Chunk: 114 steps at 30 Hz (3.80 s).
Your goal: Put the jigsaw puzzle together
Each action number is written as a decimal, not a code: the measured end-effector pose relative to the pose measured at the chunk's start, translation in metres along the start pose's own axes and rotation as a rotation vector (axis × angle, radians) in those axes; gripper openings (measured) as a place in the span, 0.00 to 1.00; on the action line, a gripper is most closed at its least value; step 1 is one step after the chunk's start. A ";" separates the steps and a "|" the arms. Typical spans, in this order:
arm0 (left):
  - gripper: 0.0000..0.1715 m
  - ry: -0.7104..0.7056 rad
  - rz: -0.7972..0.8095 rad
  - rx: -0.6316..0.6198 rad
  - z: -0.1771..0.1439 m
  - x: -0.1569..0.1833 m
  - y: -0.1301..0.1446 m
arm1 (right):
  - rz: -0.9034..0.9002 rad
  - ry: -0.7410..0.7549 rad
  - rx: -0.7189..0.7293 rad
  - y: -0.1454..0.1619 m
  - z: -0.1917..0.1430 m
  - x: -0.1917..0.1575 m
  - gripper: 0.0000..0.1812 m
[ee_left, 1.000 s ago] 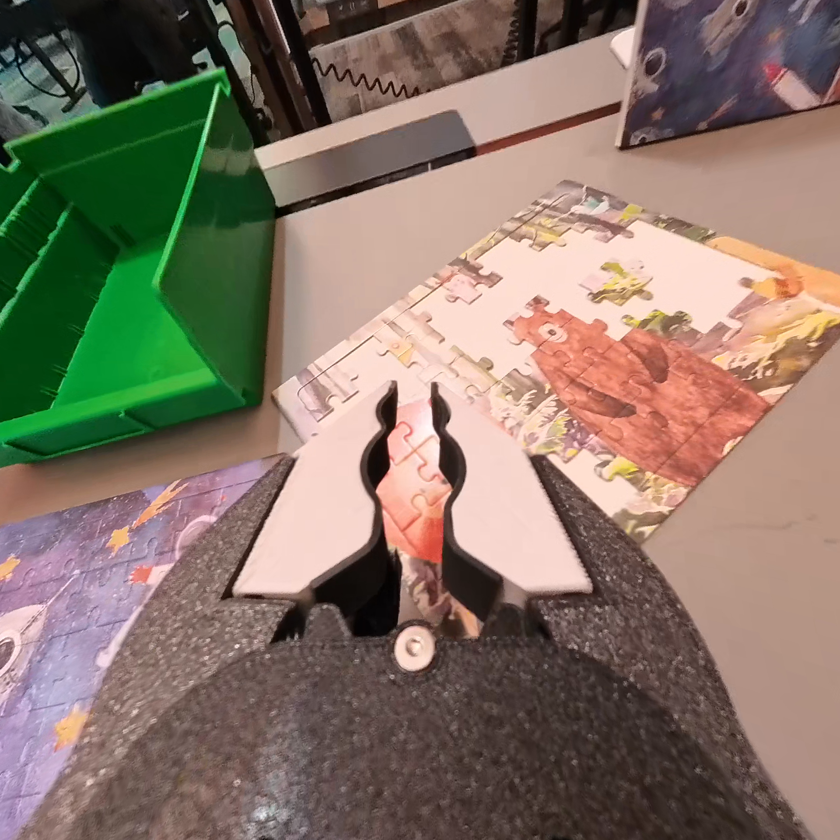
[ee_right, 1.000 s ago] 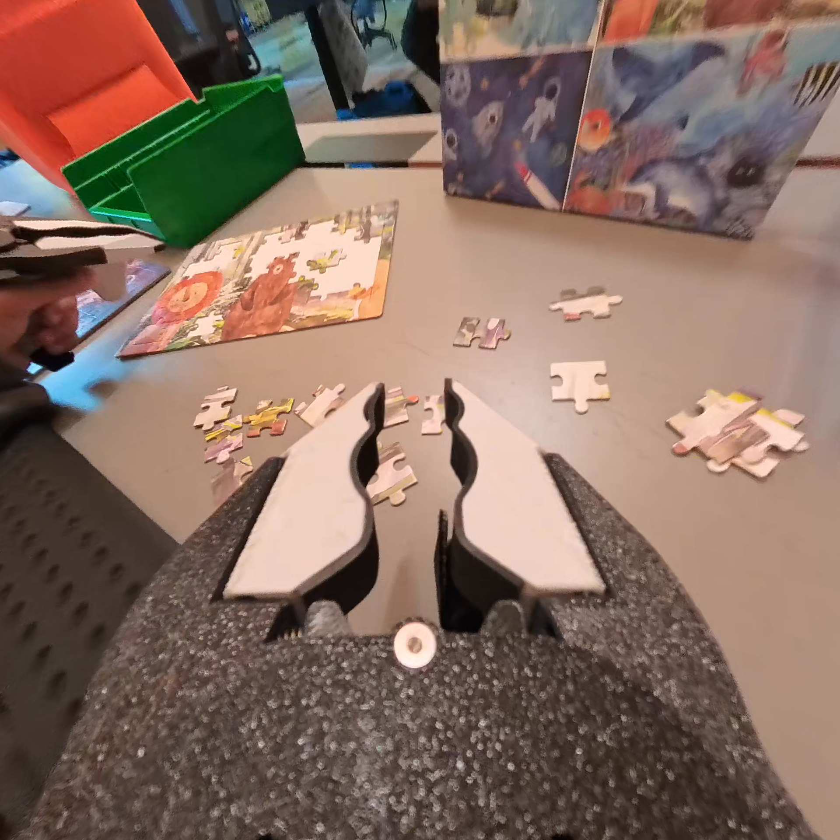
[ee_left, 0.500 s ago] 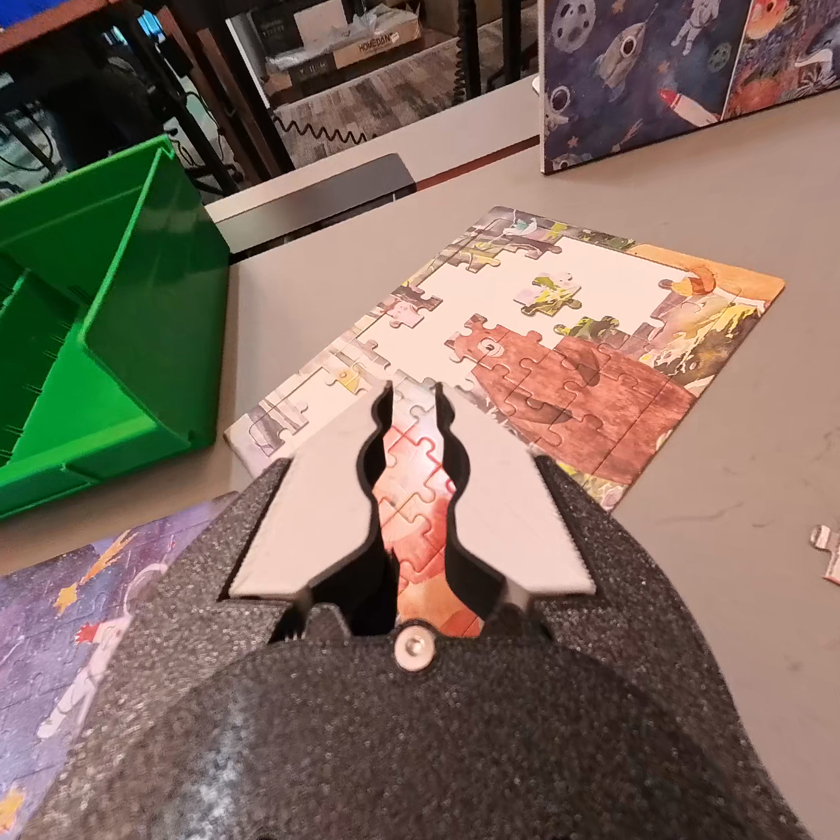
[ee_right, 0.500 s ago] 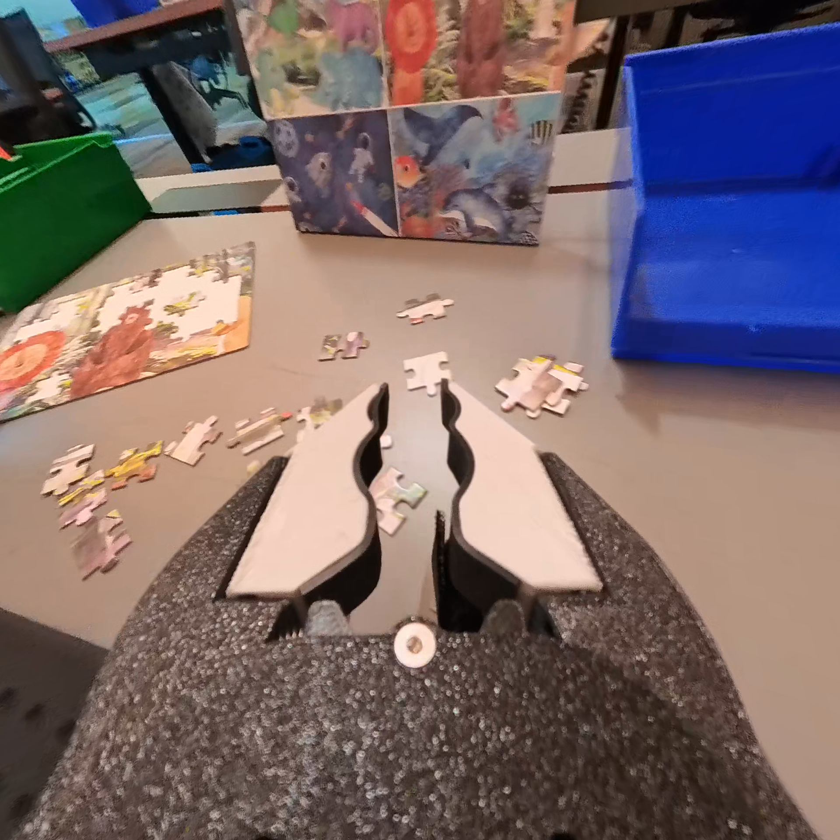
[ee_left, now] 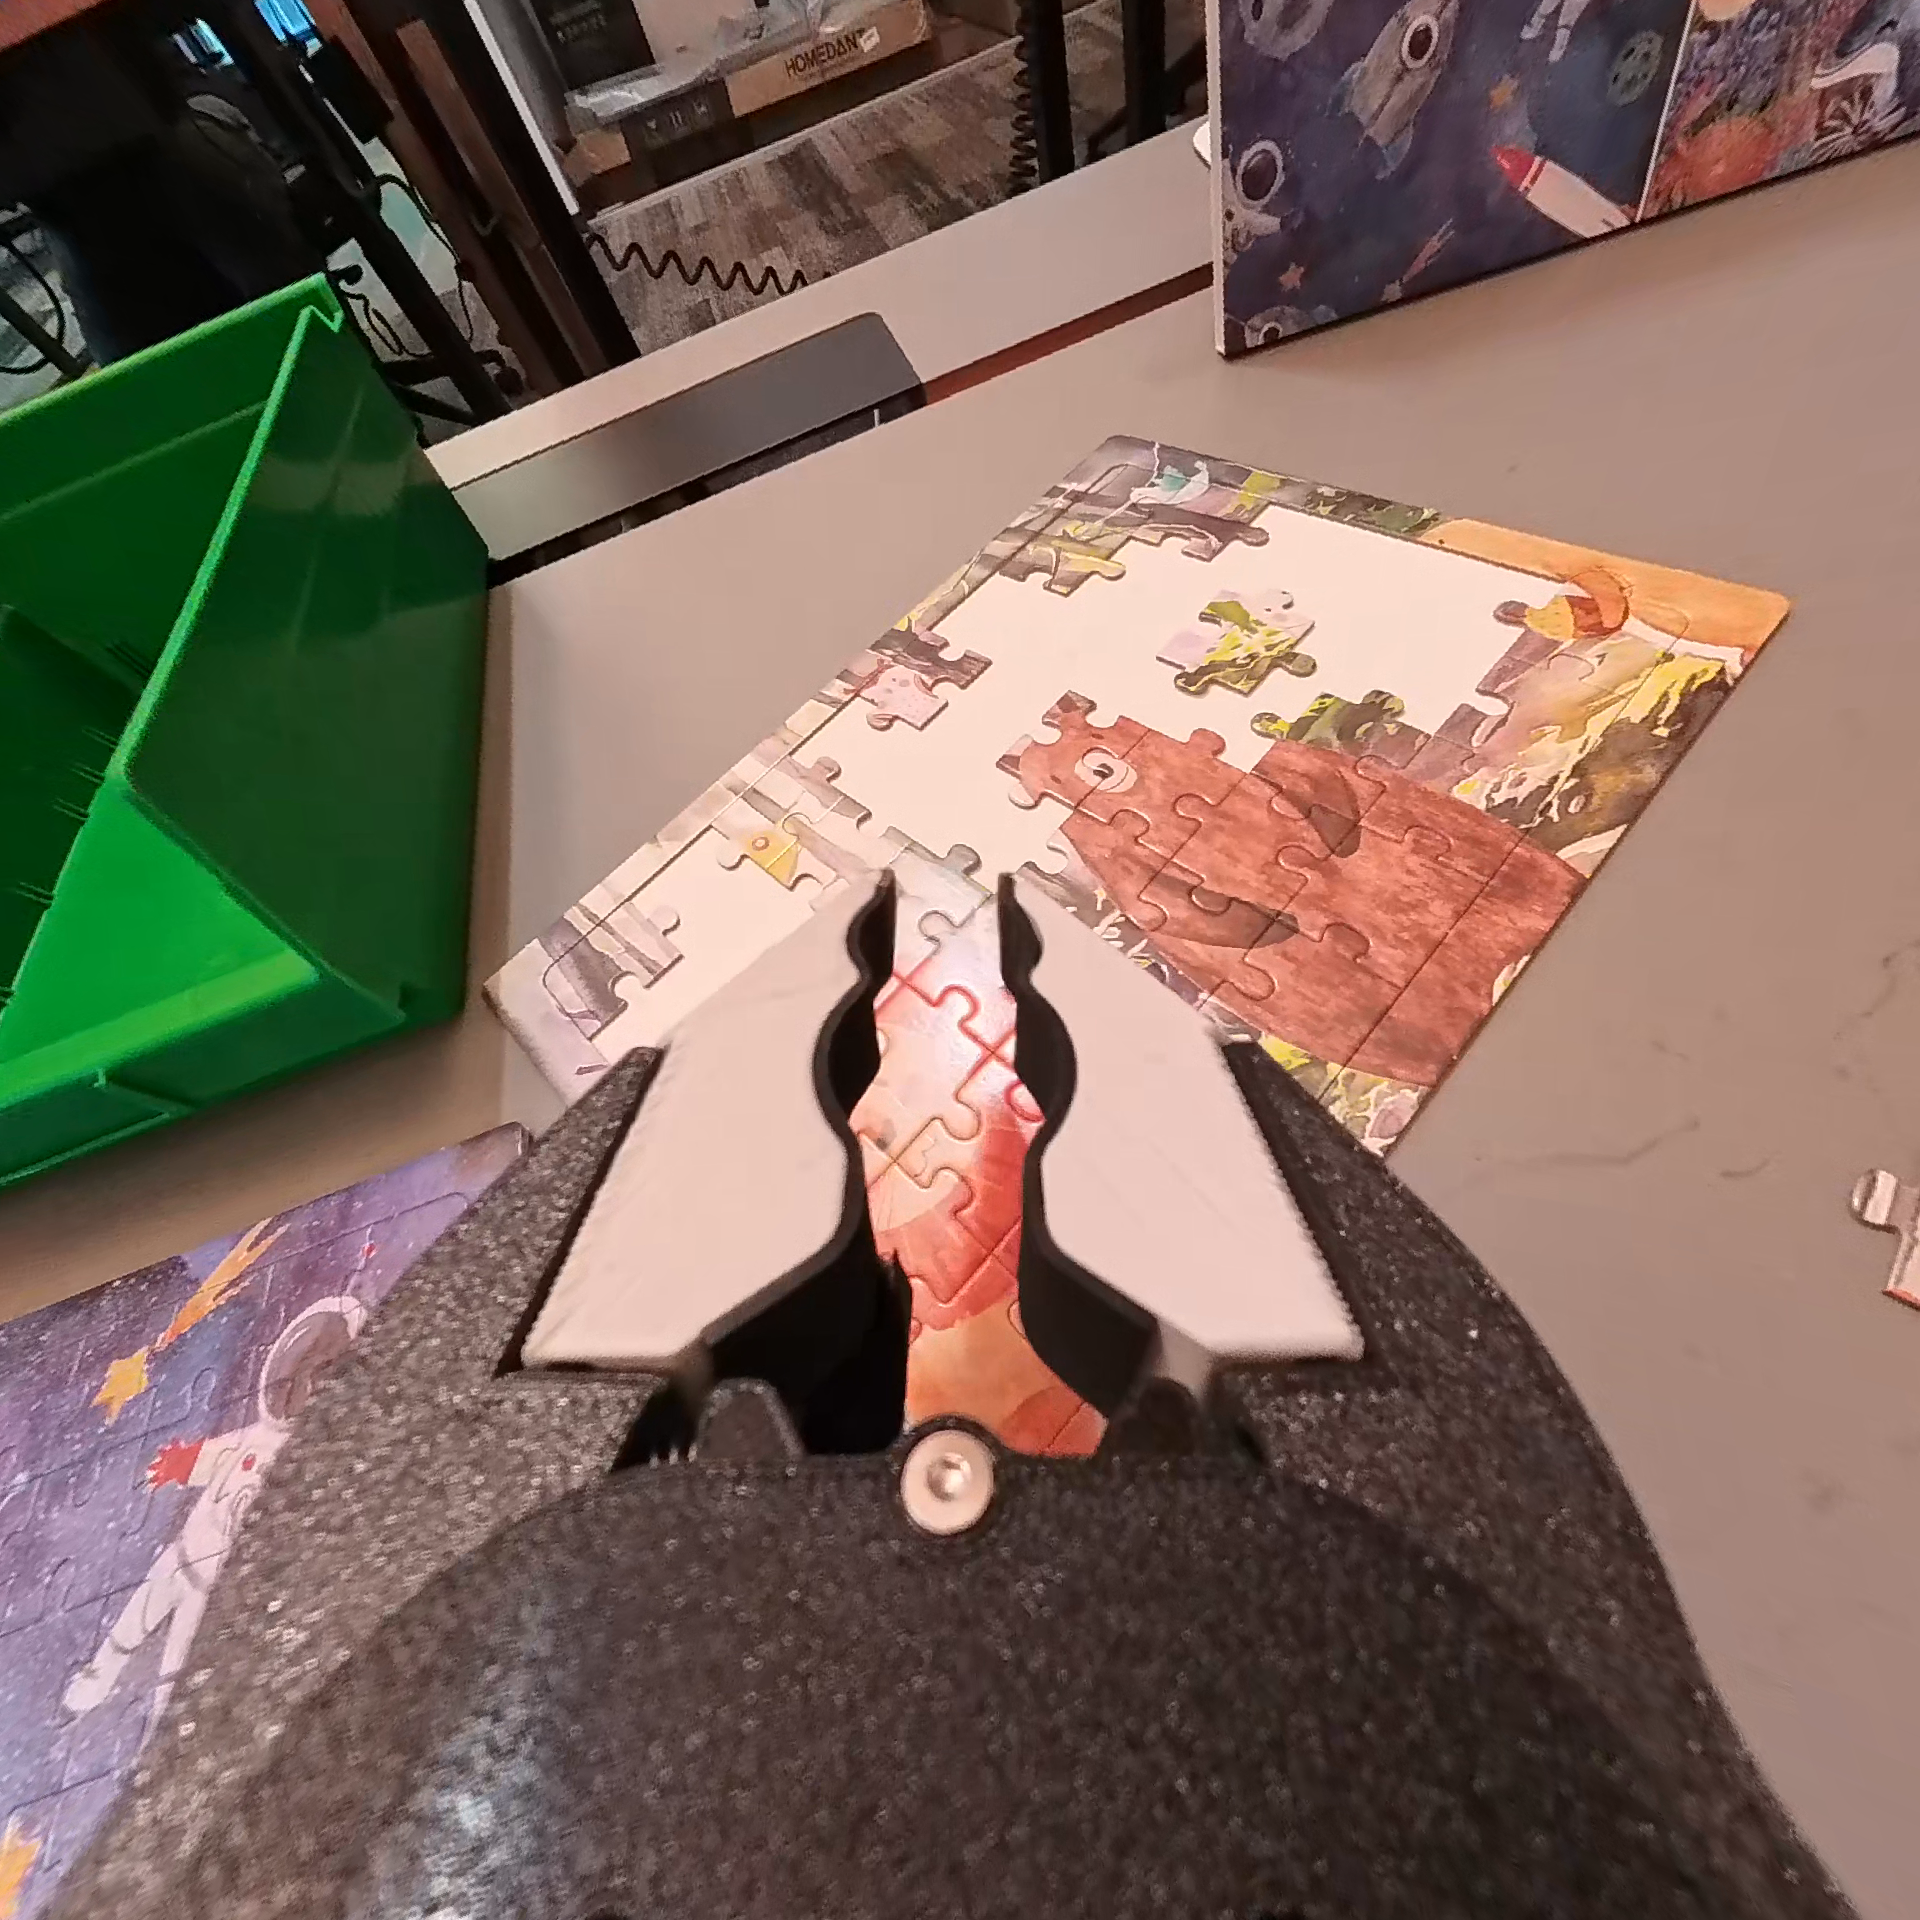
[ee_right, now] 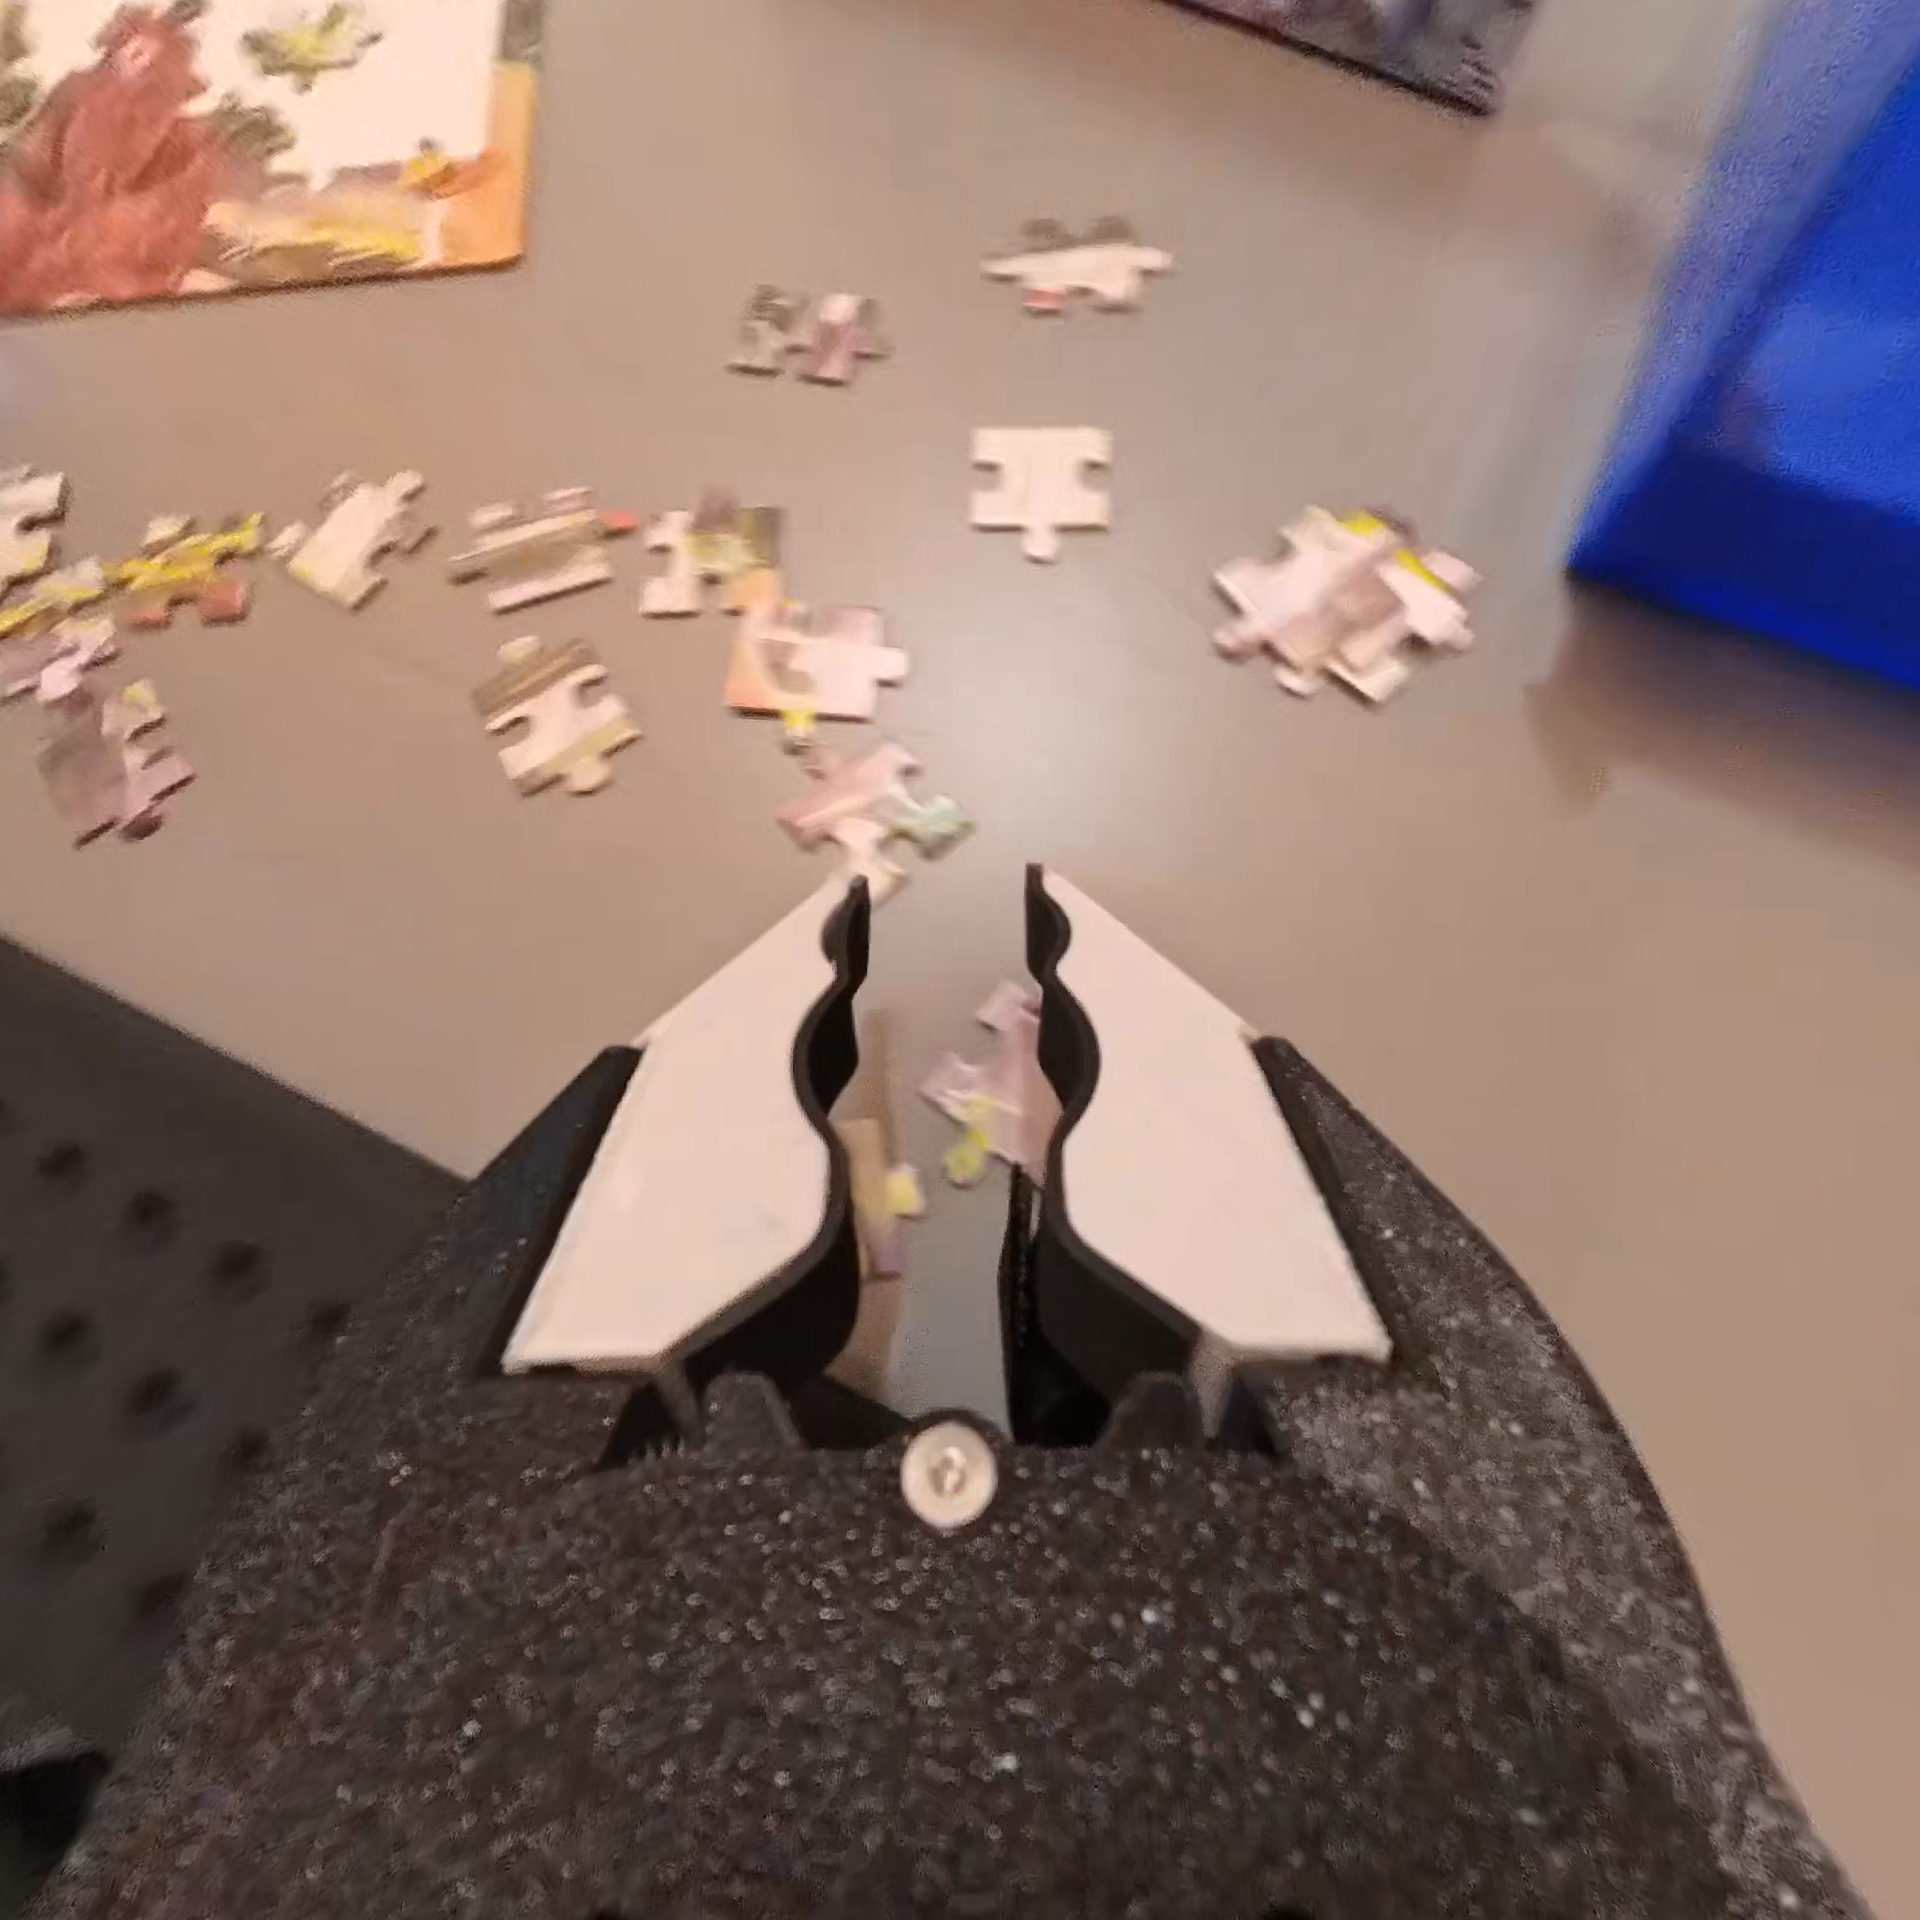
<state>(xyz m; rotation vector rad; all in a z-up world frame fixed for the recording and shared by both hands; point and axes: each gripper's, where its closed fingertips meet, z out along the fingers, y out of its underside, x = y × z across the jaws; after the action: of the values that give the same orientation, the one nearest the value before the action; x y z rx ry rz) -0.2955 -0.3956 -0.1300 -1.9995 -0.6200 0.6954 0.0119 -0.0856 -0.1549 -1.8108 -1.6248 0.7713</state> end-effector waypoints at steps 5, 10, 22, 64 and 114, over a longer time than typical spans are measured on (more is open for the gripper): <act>0.11 0.003 0.001 0.002 0.000 0.001 0.000 | -0.208 -0.178 -0.086 -0.011 0.019 -0.073 0.15; 0.11 0.002 -0.001 0.008 -0.001 0.000 -0.001 | -0.250 -0.234 -0.186 -0.013 0.050 -0.094 0.19; 0.11 0.009 -0.007 0.000 0.000 0.000 0.001 | -0.333 -0.259 -0.271 -0.014 0.065 -0.098 0.12; 0.11 0.016 0.001 -0.011 0.002 0.002 0.004 | -0.372 -0.241 -0.240 -0.008 0.058 -0.100 0.05; 0.11 0.020 0.017 -0.015 0.002 0.004 0.005 | -0.561 -0.462 -0.284 0.005 0.051 -0.199 0.07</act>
<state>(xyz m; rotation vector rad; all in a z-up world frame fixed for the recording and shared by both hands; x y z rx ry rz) -0.2930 -0.3936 -0.1360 -2.0256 -0.5988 0.6819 -0.0408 -0.2821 -0.1844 -1.2778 -2.5023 0.7512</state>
